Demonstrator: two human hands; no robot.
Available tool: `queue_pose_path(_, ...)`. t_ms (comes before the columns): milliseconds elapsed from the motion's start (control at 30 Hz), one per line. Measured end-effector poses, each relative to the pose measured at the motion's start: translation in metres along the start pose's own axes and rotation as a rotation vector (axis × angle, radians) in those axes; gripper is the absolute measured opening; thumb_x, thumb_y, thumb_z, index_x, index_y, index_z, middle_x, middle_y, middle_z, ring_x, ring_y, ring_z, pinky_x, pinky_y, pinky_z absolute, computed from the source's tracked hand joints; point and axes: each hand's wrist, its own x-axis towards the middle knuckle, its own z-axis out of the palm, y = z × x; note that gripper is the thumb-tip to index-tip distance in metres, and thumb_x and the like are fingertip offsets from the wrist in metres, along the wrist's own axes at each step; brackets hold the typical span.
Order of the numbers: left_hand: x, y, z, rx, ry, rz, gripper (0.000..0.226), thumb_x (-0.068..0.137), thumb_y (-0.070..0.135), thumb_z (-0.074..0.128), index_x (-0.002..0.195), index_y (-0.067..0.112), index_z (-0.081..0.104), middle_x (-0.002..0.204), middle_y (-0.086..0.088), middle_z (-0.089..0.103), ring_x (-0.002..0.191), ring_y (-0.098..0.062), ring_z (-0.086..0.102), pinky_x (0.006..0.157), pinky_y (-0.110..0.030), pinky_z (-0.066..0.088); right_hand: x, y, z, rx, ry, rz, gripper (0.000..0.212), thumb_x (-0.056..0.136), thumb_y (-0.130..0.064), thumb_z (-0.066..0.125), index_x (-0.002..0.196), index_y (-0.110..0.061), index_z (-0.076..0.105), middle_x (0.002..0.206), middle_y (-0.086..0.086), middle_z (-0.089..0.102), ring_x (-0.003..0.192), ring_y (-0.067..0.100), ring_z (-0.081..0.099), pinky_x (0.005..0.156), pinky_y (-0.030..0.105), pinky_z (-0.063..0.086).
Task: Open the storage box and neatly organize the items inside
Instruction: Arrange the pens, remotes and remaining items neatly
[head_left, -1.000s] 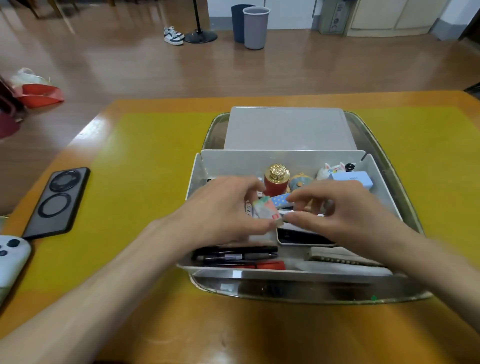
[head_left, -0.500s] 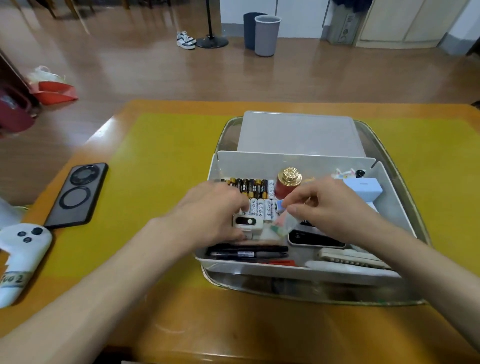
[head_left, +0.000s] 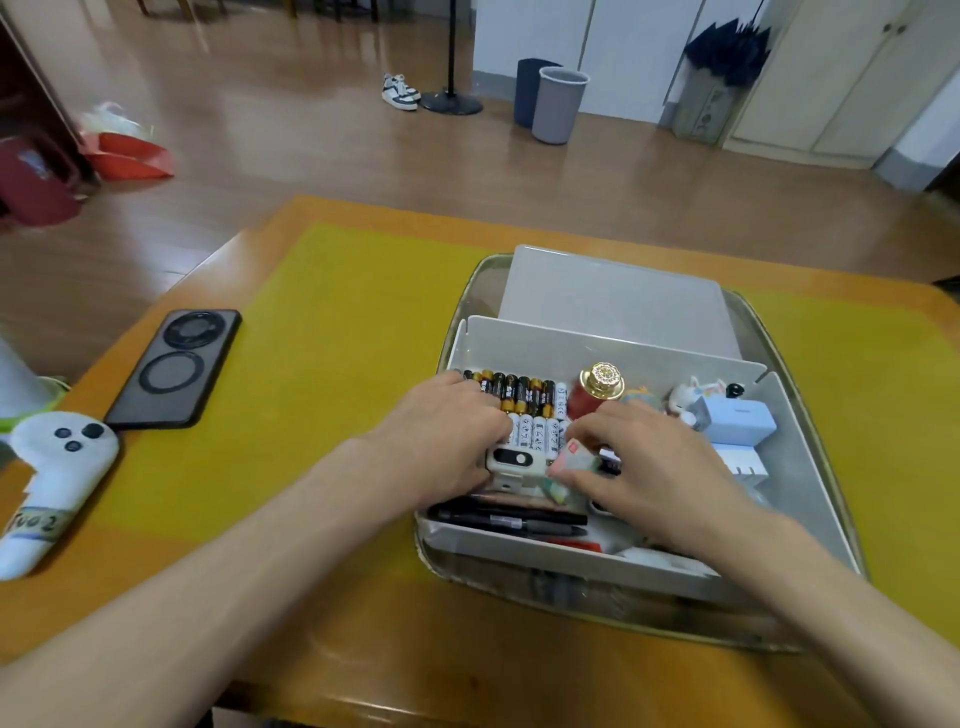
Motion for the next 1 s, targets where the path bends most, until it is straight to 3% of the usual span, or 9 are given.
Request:
queue_pose_path(100,0.0,0.0,-0.001,0.028,-0.036,0.007,0.024,0.083,0.045,0.068,0.098,0.027,0.066,0.096,0.008,0.066,0.096,-0.017,0.059,0.097,-0.035,0.042,-0.002,0.005,-0.006,-0.051,-0.106,-0.041,0.054,0.077,-0.058,0.07,0.126,-0.038,0.058,0.118,-0.017,0.058,0.116,0.01,0.047,0.082,0.04,0.051)
queue_pose_path(267,0.004,0.003,-0.003,0.051,-0.085,-0.009,0.017,0.081,0.038,0.064,0.092,0.026,0.063,0.091,0.008,0.066,0.089,-0.016,0.061,0.098,-0.036,0.042,-0.002,0.007,-0.009,-0.021,-0.032,-0.033,0.033,0.076,-0.052,0.075,0.1,-0.035,0.06,0.104,-0.016,0.057,0.108,0.008,0.047,0.073,0.035,0.045)
queue_pose_path(367,0.004,0.003,-0.014,-0.094,-0.072,-0.079,0.024,0.077,0.046,0.063,0.092,0.027,0.059,0.089,0.008,0.064,0.084,-0.019,0.059,0.076,-0.034,0.049,-0.004,0.01,-0.009,0.001,-0.019,-0.014,0.035,0.074,-0.057,0.074,0.095,-0.035,0.057,0.101,-0.018,0.056,0.104,0.007,0.047,0.07,0.034,0.045)
queue_pose_path(433,0.003,0.001,-0.024,-0.19,-0.035,-0.127,0.024,0.076,0.047,0.066,0.086,0.028,0.056,0.081,0.01,0.061,0.077,-0.019,0.057,0.055,-0.031,0.04,-0.005,0.01,-0.008,-0.006,-0.01,-0.008,0.035,0.073,-0.058,0.073,0.095,-0.036,0.057,0.102,-0.018,0.055,0.105,0.006,0.046,0.069,0.032,0.042)
queue_pose_path(533,-0.002,-0.005,-0.038,-0.248,-0.026,-0.154,0.028,0.074,0.05,0.071,0.082,0.027,0.058,0.073,0.01,0.059,0.071,-0.017,0.054,0.047,-0.027,0.029,-0.004,0.009,-0.004,-0.04,0.007,-0.024,0.032,0.075,-0.056,0.07,0.096,-0.035,0.059,0.103,-0.017,0.056,0.108,0.009,0.047,0.069,0.031,0.038)
queue_pose_path(667,-0.008,-0.011,-0.043,-0.201,-0.064,-0.17,0.031,0.071,0.049,0.073,0.091,0.027,0.065,0.084,0.007,0.062,0.082,-0.02,0.057,0.057,-0.032,0.043,-0.003,0.005,0.001,0.119,0.068,0.014,0.029,0.075,-0.057,0.071,0.091,-0.037,0.058,0.094,-0.017,0.059,0.098,0.009,0.051,0.073,0.035,0.049)
queue_pose_path(767,-0.009,-0.014,-0.04,-0.18,-0.085,-0.185,0.031,0.071,0.05,0.073,0.089,0.027,0.063,0.084,0.007,0.059,0.082,-0.02,0.057,0.059,-0.033,0.041,0.0,-0.002,0.007,0.25,0.083,0.029,0.029,0.074,-0.055,0.075,0.091,-0.039,0.057,0.086,-0.019,0.059,0.087,0.005,0.052,0.07,0.032,0.047)
queue_pose_path(867,-0.008,-0.014,-0.036,-0.199,-0.086,-0.184,0.03,0.072,0.048,0.071,0.09,0.028,0.059,0.081,0.008,0.062,0.082,-0.02,0.058,0.064,-0.033,0.039,0.001,-0.002,0.011,0.135,0.041,-0.004,0.032,0.077,-0.059,0.07,0.098,-0.036,0.063,0.093,-0.018,0.058,0.092,0.006,0.047,0.068,0.03,0.044)
queue_pose_path(1000,-0.008,-0.013,-0.032,-0.299,-0.086,-0.195,0.034,0.069,0.047,0.07,0.092,0.03,0.051,0.078,0.013,0.063,0.078,-0.013,0.056,0.098,-0.039,0.042,-0.001,0.003,0.011,-0.065,0.001,-0.051,0.041,0.08,-0.062,0.066,0.11,-0.035,0.068,0.101,-0.016,0.054,0.102,0.008,0.042,0.064,0.029,0.038)
